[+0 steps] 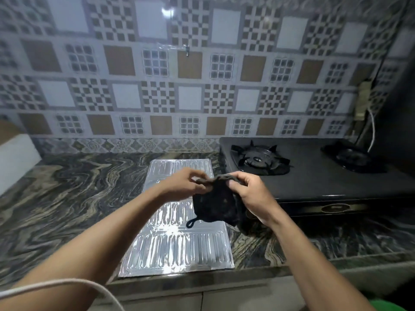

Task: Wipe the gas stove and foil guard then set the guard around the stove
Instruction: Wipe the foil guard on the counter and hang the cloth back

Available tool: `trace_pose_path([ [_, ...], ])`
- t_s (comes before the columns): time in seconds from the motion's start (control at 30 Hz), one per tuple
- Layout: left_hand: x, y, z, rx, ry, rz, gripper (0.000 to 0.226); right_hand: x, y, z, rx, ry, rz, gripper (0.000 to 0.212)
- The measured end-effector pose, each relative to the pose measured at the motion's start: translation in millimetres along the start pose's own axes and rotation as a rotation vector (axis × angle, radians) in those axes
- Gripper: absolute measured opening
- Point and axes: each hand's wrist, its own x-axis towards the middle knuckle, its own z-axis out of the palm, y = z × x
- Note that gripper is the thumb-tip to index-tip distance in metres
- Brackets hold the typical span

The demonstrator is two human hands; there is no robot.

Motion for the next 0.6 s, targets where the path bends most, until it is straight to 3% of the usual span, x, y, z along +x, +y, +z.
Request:
trace_pose_path([
  [0.1, 0, 15, -15, -0.094, 0.155, 0.066, 0.017, 2, -15, -2, 0.032, -0.023, -0.009, 0.019],
  [0.3, -9, 42, -34, -0.054, 0.281, 0.194, 0.038, 3, -47, 9, -0.038, -0.097, -0.085, 0.019],
  [0.5, -34, 37, -31, 0.006, 0.278, 0.247, 0.024, 12, -71, 31, 0.013, 0.181, 0.022, 0.011],
  [0.6, -52, 38, -17, 0.083, 0.244, 0.241, 0.050, 11, -84, 42, 0.096, 0.218, 0.068, 0.011],
])
